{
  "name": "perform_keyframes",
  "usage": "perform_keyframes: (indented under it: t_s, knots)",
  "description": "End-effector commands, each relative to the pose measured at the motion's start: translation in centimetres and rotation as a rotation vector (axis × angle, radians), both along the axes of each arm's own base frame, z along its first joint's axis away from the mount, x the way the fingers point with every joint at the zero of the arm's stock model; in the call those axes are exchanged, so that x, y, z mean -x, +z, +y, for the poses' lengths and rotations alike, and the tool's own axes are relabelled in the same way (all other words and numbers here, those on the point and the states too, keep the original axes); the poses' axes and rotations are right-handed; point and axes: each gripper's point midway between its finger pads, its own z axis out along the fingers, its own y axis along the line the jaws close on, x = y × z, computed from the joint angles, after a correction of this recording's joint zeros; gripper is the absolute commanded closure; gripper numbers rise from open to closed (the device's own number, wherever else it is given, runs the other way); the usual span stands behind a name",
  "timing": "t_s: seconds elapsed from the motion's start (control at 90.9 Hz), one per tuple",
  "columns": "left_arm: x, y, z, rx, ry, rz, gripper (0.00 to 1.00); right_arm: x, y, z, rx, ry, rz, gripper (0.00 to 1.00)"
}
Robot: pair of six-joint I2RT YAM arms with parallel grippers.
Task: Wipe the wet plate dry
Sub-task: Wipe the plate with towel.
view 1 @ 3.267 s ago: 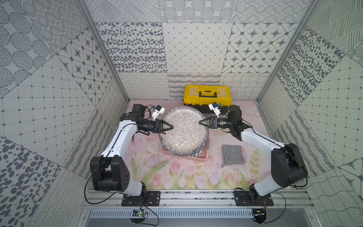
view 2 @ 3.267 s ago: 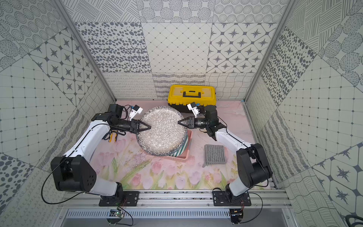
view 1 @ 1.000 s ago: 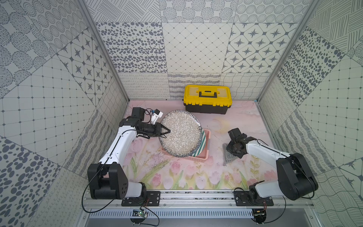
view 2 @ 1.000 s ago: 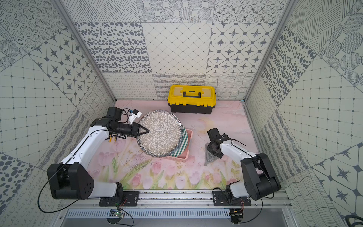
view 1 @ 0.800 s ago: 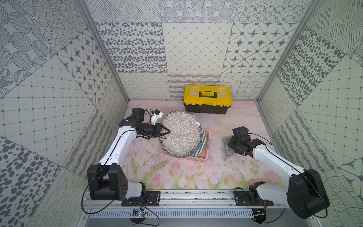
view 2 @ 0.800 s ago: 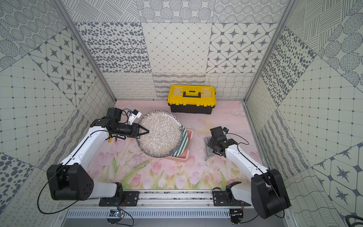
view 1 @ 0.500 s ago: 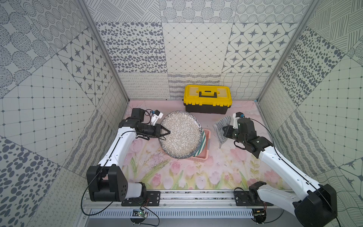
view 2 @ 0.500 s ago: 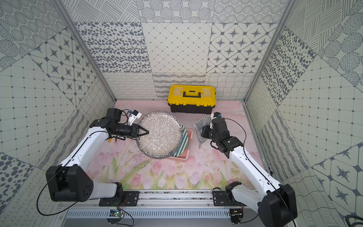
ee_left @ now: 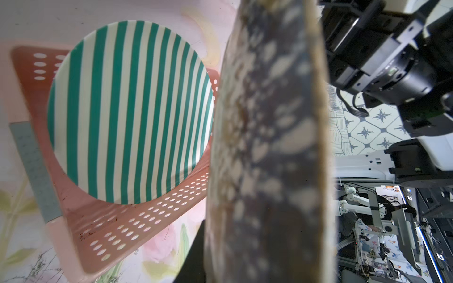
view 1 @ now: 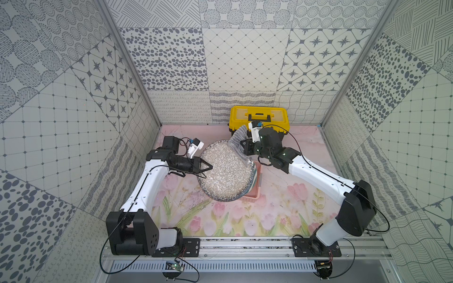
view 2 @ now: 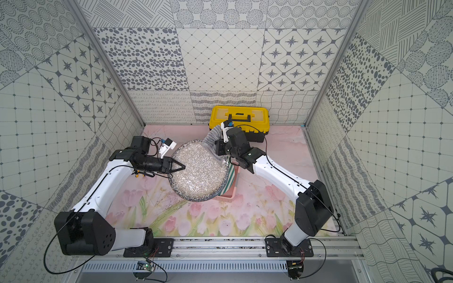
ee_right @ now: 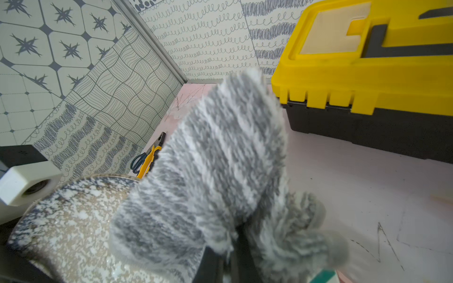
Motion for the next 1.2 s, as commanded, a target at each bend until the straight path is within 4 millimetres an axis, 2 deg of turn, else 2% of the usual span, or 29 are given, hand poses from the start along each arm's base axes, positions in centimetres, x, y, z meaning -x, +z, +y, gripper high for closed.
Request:
perform_keyframes:
  t_s: [0.0, 0.198, 0.275, 0.363, 0.451, 0.517, 0.594, 0.748, 0.836, 0.957, 1.023, 1.078, 1.144, 1.189]
  knots:
    - [1.9, 7.2, -2.8, 0.351, -0.193, -0.165, 1.0, 0.7, 1.1, 3.8, 0.011, 0.072, -0.069, 1.0]
    - [1.9, 7.1, -2.8, 0.352, -0.196, -0.163, 1.0, 4.4, 1.5, 9.8, 0.024, 0.222, -0.103, 1.0]
    - [1.9, 7.1, -2.9, 0.352, -0.198, -0.168, 1.0, 6.2, 1.3, 11.5, 0.019, 0.278, -0.097, 1.0]
    - [1.8, 7.1, -2.8, 0.345, -0.195, -0.173, 1.0, 8.3, 0.6, 12.8, 0.018, 0.34, -0.076, 1.0]
    - [1.7, 7.2, -2.8, 0.337, -0.196, -0.181, 1.0, 9.5, -0.3, 13.0, 0.011, 0.369, -0.045, 1.0]
    - [1.6, 7.4, -2.8, 0.332, -0.198, -0.192, 1.0, 9.4, -0.9, 12.3, 0.012, 0.342, -0.024, 1.0]
    - [1.5, 7.9, -2.8, 0.324, -0.202, -0.214, 1.0, 8.4, -2.0, 10.4, 0.017, 0.269, 0.014, 1.0]
    - [1.6, 9.2, -2.8, 0.313, -0.209, -0.253, 1.0, 4.4, -4.4, 3.5, -0.051, 0.071, 0.141, 1.0]
    - [1.6, 9.7, -2.8, 0.313, -0.211, -0.267, 1.0, 3.3, -5.6, -0.5, -0.072, -0.02, 0.176, 1.0]
    - [1.5, 10.1, -2.8, 0.31, -0.205, -0.283, 1.0, 3.1, -6.8, -4.1, -0.025, -0.101, 0.169, 1.0]
    - [1.4, 10.2, -2.8, 0.312, -0.202, -0.285, 1.0, 3.3, -7.2, -4.9, 0.015, -0.115, 0.161, 1.0]
    - [1.3, 10.3, -2.8, 0.316, -0.199, -0.284, 1.0, 3.6, -6.8, -4.7, 0.022, -0.102, 0.151, 1.0]
    - [1.2, 10.2, -2.8, 0.318, -0.197, -0.279, 1.0, 4.1, -6.0, -3.6, 0.034, -0.068, 0.114, 1.0]
    - [1.0, 10.2, -2.8, 0.317, -0.194, -0.278, 1.0, 4.7, -5.2, -2.1, 0.051, -0.026, 0.074, 1.0]
